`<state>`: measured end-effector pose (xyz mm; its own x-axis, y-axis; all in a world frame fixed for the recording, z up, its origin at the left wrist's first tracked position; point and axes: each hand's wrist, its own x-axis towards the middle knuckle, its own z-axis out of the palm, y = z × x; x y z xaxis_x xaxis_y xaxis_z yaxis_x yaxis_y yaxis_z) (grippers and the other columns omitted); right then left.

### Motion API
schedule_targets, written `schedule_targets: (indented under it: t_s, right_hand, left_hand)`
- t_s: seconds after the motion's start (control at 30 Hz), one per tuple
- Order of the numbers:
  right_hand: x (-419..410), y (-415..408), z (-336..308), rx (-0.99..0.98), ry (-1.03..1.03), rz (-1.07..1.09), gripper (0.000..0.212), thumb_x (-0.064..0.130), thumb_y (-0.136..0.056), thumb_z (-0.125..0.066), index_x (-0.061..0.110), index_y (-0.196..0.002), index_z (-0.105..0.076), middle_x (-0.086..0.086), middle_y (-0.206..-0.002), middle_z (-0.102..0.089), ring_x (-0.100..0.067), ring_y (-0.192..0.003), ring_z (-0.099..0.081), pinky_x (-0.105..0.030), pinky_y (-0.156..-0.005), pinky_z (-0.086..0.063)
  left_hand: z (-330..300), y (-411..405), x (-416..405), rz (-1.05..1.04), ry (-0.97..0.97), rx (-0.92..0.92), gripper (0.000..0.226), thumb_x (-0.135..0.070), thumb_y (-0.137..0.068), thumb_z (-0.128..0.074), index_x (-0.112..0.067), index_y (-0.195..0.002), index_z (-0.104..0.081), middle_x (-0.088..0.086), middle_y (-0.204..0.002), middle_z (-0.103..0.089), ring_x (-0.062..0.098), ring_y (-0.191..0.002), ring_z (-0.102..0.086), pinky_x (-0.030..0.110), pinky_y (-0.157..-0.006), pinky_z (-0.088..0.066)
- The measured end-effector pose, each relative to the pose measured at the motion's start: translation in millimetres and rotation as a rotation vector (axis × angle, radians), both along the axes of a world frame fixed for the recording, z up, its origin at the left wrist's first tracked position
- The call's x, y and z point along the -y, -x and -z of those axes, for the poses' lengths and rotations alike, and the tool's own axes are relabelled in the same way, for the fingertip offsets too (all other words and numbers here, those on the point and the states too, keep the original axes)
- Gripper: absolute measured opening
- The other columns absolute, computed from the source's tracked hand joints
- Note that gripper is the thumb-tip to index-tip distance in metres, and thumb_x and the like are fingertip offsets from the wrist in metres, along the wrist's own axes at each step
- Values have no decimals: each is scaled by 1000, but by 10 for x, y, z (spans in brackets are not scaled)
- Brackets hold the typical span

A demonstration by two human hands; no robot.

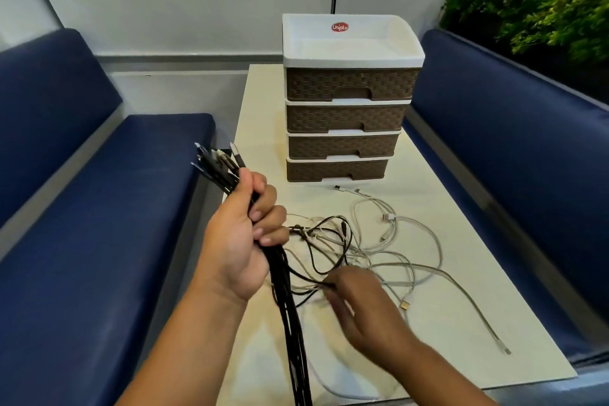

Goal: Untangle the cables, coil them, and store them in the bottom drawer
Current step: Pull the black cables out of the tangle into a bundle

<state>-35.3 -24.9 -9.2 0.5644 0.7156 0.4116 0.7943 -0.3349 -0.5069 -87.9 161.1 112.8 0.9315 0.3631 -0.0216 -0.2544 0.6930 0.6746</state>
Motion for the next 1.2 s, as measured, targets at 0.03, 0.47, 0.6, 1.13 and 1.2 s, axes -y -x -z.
schedule_targets:
  t_s: [0.03,0.47,0.6,1.13,1.2]
  right_hand:
    - [21,-100,-8,48,4,33,11,18,-97,-52,11,-93,-58,0,-91,-56,-20,-84,-52,-37,-75,-46]
    - [-202,-150,-1689,199,-360,-2,16,6,-93,-63,10,-106,-71,2,-102,-71,-7,-100,-64,-23,-86,-51]
    - [-202,18,-1774,113,-280,-225,22,-3,-88,-67,8,-106,-73,-2,-106,-72,-13,-113,-63,-36,-93,-51]
    - [-706,-673,-831,-386,166,211,16,24,-91,-66,27,-75,-62,11,-64,-53,-2,-57,-47,-24,-60,-35]
    - [-707,-750,-815,-330,247,222,8,25,-91,-66,19,-88,-70,11,-69,-55,-1,-61,-49,-21,-64,-35]
  left_hand:
    - [-8,21,-20,3,9,-3,36,-38,-102,-35,-19,-73,-46,-7,-56,-22,2,-38,-19,14,-35,-18]
    - [42,-89,34,235,-89,-423,55,-61,-87,-53,-12,-69,-71,-10,-50,-16,1,-37,-14,15,-38,-8]
    - [-66,-136,109,246,-152,-408,58,-66,-87,-52,-19,-57,-65,-9,-48,-25,1,-36,-17,17,-42,-7]
    - [-552,-119,-175,467,-295,-158,24,-31,-85,-51,-19,-64,-52,-11,-46,-17,6,-42,-2,19,-40,-3]
    - [-586,-91,-227,455,-305,-145,24,-31,-86,-50,-18,-65,-51,-10,-50,-12,6,-41,-3,19,-39,-4]
